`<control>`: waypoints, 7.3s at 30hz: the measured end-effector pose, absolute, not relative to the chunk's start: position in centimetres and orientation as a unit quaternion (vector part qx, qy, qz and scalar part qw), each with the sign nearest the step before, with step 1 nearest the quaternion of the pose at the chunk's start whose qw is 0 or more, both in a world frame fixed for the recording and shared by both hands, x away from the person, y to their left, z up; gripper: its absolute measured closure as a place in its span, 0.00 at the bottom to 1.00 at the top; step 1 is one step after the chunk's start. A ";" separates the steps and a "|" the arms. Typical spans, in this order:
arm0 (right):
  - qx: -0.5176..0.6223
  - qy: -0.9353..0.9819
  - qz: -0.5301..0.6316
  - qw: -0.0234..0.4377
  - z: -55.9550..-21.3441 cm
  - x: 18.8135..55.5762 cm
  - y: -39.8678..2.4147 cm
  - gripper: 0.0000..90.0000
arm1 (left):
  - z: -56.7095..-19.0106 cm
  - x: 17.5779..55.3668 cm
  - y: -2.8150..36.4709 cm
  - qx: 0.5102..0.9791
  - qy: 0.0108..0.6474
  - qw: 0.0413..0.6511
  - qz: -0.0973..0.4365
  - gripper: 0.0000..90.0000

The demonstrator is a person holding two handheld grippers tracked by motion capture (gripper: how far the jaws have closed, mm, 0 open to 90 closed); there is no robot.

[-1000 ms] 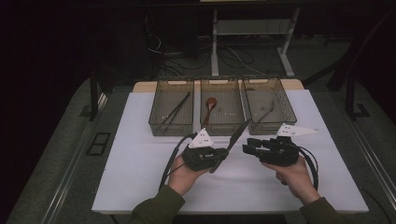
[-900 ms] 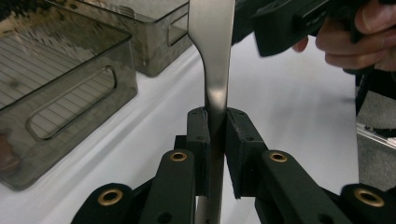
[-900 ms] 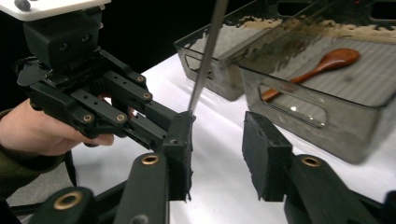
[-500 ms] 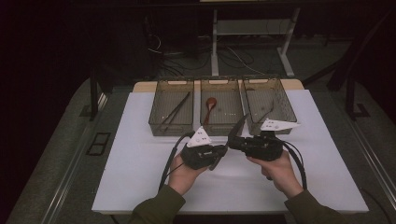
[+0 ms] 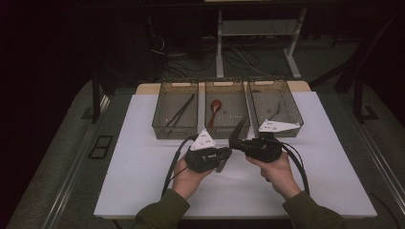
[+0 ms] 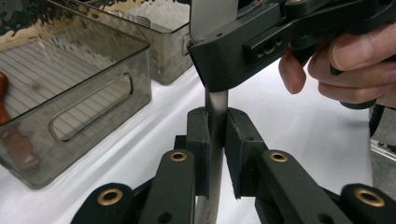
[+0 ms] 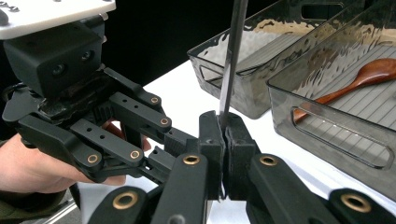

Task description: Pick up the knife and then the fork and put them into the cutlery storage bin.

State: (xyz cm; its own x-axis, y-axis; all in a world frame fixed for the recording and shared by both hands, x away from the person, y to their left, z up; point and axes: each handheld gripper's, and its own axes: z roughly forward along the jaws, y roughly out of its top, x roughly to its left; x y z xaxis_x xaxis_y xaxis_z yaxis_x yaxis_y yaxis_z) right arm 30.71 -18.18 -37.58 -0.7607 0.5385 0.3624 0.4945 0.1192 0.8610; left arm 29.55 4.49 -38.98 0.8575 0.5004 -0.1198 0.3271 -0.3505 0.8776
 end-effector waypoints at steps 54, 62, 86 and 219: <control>0.404 0.743 0.516 0.135 -33.0 33.3 -30.3 0.97 | -43.5 27.4 16.1 0.815 0.273 0.503 0.092 0.00; 0.415 0.735 0.509 0.169 -30.0 34.5 -32.5 0.97 | -43.4 27.3 16.1 0.812 0.274 0.507 0.097 0.00; 0.481 0.748 0.403 0.216 -30.2 42.2 -35.2 0.97 | -43.3 27.2 16.3 0.809 0.273 0.510 0.105 0.00; 0.369 0.788 0.475 0.134 -44.3 26.4 -30.1 0.20 | -43.4 26.9 15.5 0.821 0.247 0.508 0.085 0.00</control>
State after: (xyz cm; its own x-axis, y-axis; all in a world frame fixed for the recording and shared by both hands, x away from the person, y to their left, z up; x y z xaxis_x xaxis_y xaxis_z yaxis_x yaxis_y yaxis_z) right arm 26.43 -30.12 -44.27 -0.6926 0.7077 0.1399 0.4539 0.2768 0.8470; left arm 26.87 15.55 -43.42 0.8640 0.4909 -0.1116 0.3190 -0.3624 0.8757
